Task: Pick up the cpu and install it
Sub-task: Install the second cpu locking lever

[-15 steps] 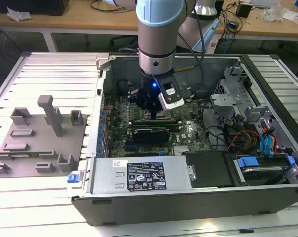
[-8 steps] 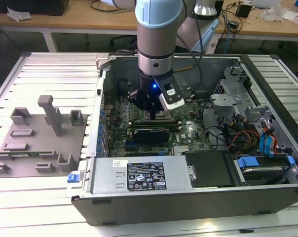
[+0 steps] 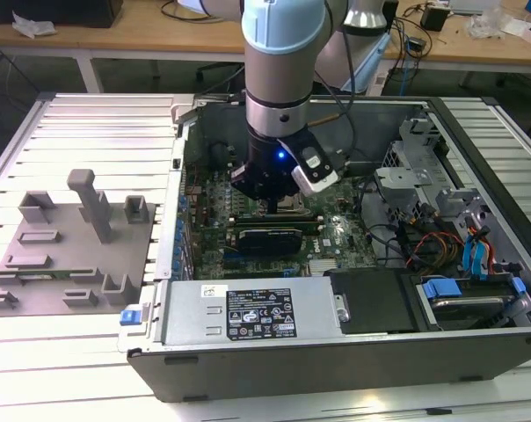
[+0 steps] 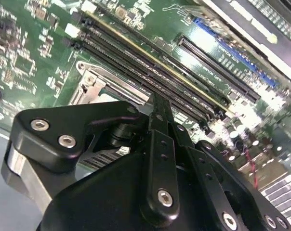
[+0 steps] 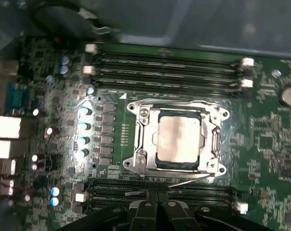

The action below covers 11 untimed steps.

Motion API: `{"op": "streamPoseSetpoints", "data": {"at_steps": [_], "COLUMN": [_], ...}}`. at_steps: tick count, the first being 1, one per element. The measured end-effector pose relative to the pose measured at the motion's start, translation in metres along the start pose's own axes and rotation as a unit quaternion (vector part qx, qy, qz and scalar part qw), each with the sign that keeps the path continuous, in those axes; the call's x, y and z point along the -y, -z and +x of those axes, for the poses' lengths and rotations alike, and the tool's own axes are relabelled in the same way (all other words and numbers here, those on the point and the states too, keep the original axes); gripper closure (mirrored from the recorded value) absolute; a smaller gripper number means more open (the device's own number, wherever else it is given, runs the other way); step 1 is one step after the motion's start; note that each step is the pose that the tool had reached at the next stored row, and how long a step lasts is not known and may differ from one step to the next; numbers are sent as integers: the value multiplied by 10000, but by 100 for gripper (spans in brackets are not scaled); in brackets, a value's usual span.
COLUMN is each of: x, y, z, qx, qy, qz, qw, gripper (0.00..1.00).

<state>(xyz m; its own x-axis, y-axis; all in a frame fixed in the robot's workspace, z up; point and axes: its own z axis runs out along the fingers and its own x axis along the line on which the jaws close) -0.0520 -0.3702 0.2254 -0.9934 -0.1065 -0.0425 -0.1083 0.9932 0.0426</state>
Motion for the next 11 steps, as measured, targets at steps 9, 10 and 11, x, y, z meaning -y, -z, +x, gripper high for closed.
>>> {"op": "streamPoseSetpoints", "data": {"at_steps": [9,10,11], "x": [-9,-10,-12], "y": [-71,-83,-91], "z": [111,141,161], "qx": [-29,-30,-30], "qy": [653,670,677], "qz": [-17,-18,-22], "qw": [9979,9977,9977], "gripper": [89,89,89]}}
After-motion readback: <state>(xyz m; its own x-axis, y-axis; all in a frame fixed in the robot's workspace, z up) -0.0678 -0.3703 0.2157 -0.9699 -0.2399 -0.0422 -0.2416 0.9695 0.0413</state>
